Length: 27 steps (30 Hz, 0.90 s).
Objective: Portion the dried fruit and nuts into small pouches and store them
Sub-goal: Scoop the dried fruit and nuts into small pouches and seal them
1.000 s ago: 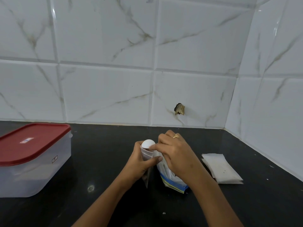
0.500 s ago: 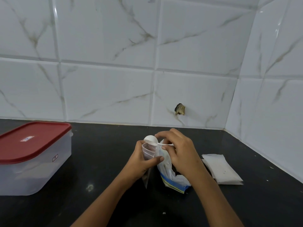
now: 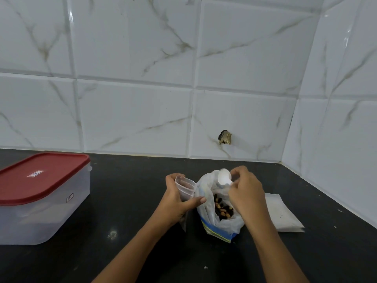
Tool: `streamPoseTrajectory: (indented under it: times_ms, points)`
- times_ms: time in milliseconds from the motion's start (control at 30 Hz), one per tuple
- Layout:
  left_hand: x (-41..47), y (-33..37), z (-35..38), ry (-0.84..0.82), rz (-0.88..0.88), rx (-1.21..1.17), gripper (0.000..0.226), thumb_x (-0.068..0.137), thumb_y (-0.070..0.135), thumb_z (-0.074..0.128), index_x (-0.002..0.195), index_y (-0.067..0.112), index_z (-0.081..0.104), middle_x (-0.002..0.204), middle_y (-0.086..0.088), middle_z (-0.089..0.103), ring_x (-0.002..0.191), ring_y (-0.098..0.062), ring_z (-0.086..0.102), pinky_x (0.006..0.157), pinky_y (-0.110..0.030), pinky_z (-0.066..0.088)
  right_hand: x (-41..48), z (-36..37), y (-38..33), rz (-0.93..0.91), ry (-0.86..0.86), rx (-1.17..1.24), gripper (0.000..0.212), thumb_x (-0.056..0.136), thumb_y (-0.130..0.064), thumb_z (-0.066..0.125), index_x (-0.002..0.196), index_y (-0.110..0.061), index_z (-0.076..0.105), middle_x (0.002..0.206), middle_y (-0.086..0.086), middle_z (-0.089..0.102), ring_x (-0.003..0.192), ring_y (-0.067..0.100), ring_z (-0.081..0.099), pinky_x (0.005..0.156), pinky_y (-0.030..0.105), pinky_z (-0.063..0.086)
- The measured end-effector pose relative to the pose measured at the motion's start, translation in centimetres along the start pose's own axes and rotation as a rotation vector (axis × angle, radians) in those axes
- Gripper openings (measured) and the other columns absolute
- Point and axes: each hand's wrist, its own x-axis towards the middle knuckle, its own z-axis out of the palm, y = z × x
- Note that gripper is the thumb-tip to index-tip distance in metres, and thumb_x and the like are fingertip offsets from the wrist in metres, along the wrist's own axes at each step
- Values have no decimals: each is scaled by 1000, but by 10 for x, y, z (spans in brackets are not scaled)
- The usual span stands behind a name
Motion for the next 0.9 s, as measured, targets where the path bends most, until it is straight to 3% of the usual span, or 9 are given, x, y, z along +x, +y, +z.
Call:
streamPoseTrajectory:
  times_ms: [167,233,300,367,433,633,733,800,900]
  points:
    - [3,-1,-1,-91,-108,18,85,76,19,74,134,21,12,118,-1,41,78,-2,48,55,-4,45,-6,8,-3,144,-295,-114,28,91,-5,40,117,-15,42,118,13,45,92,23,46,68,24,38]
    - [1,3,-4,-102,-187,-12,63,86,32,62,129,28,17,104,0,50,67,-3,49,48,-10,45,-6,12,-3,148,-360,-221,27,94,-13,37,119,-13,47,123,12,48,108,26,49,84,30,42]
    - [1,4,-7,-21,-212,-13,33,94,43,42,122,28,33,97,6,55,75,-4,55,61,-17,49,-7,15,-4,131,-336,-334,29,97,-23,35,119,-14,51,127,11,48,117,28,46,94,34,40]
    - [5,-2,-9,78,-196,-93,29,98,41,35,113,23,52,102,0,63,88,-10,59,75,-26,50,-8,14,-8,59,-203,-394,30,98,-33,34,117,-18,51,128,7,44,121,27,39,99,37,34]
    - [9,-6,-11,158,-180,-162,25,99,31,39,101,18,59,102,-6,64,89,-13,60,76,-28,49,-9,12,-14,-65,-134,-288,26,96,-42,39,112,-26,53,124,-1,41,121,21,34,100,36,26]
    - [13,-4,-16,246,-99,-277,16,95,19,49,81,15,57,85,-7,59,80,-19,54,68,-32,47,-11,17,-19,-257,-274,-67,8,90,-40,53,95,-36,57,106,-14,35,105,4,26,87,27,13]
    - [12,1,-18,228,-71,-322,18,94,18,51,77,15,57,78,-4,57,71,-15,53,55,-29,47,-7,19,-15,-256,-190,37,6,90,-31,56,84,-31,55,99,-13,50,99,5,42,86,27,25]
    - [11,3,-19,179,-71,-383,16,92,16,52,77,13,57,73,-3,57,68,-15,52,56,-29,47,-6,20,-15,-226,-148,248,9,89,-20,59,81,-23,56,89,-6,60,86,7,52,78,17,38]
    - [8,5,-18,60,-65,-410,9,88,11,55,88,4,60,72,-4,63,67,-14,59,61,-25,52,-7,22,-14,-144,-134,442,11,90,-11,56,81,-15,58,83,2,64,74,8,56,62,6,41]
